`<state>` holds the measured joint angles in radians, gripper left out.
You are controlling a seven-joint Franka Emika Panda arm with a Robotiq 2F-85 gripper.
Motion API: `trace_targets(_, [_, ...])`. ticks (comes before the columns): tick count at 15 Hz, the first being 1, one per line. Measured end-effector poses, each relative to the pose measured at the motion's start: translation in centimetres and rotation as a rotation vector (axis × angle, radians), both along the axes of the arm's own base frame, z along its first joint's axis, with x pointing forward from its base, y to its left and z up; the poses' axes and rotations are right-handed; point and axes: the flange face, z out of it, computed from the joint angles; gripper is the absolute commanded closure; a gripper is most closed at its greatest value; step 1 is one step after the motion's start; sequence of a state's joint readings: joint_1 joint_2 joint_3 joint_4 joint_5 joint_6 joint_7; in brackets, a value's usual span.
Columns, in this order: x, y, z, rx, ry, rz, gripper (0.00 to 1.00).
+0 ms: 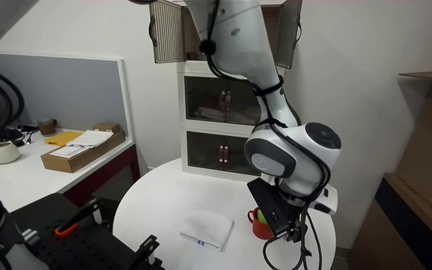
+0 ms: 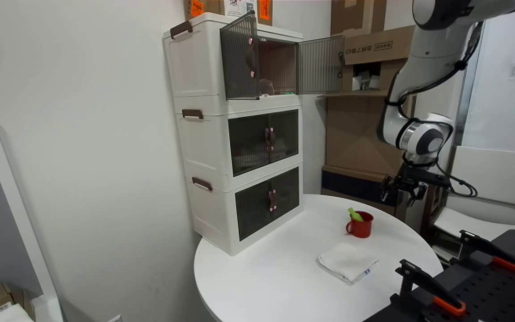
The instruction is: Pick up the cup from the table and put it in the cabinet
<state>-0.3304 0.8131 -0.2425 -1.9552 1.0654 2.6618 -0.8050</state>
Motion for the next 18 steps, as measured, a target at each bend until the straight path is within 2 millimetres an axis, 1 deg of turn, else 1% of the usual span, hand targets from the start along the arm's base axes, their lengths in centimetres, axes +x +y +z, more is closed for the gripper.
trace_targets(2, [1.1, -1.0, -3.8, 0.019, -0.009, -0.009, 0.00])
trace_targets(4, [2.1, -1.9, -7.0, 0.029, -0.016, -0.007, 0.00])
trace_targets(6, [3.1, -2.6, -9.6, 0.032, -0.017, 0.000, 0.00])
trace_targets(8, [4.1, -2.9, -11.2, 0.032, -0.021, 0.005, 0.00])
trace_targets(10, [5.2, -3.0, -12.1, 0.030, -0.028, 0.010, 0.00])
trace_targets(12, [6.4, -3.2, -12.2, 0.026, -0.042, 0.016, 0.00])
trace_targets(15, [8.1, -3.6, -11.3, 0.007, -0.076, 0.024, 0.00])
trace_targets(18, [9.3, -3.7, -10.5, -0.004, -0.107, 0.031, 0.00])
